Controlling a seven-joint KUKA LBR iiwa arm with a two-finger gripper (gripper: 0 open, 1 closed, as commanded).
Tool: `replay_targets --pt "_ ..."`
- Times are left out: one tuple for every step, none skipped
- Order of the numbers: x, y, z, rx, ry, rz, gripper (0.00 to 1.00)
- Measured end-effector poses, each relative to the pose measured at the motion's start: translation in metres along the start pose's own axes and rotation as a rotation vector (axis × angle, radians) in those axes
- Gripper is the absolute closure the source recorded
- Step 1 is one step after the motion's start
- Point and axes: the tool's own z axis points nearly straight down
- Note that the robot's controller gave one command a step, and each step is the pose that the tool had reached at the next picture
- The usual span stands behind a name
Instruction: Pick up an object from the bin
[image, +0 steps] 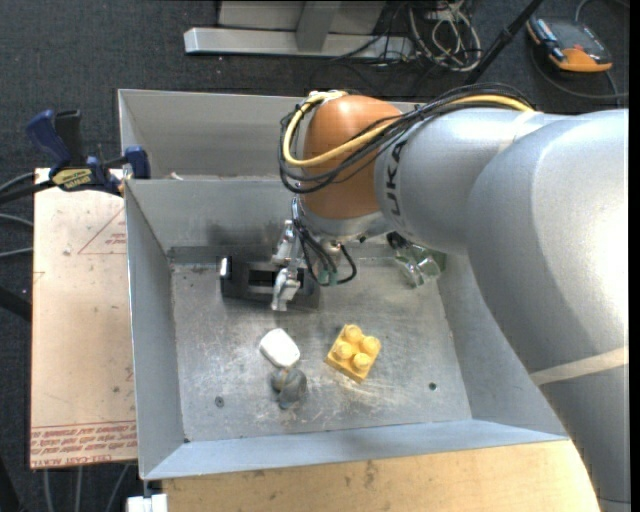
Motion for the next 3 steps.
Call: replay_targets --pt "0.000 0.000 0.000 0.000 0.000 0.000 1.00" --pt "0.006 0.008 -0.005 0.008 0.020 0.030 1.00" --pt "0.000 -0.001 -0.114 0.009 0.023 0.050 1.00"
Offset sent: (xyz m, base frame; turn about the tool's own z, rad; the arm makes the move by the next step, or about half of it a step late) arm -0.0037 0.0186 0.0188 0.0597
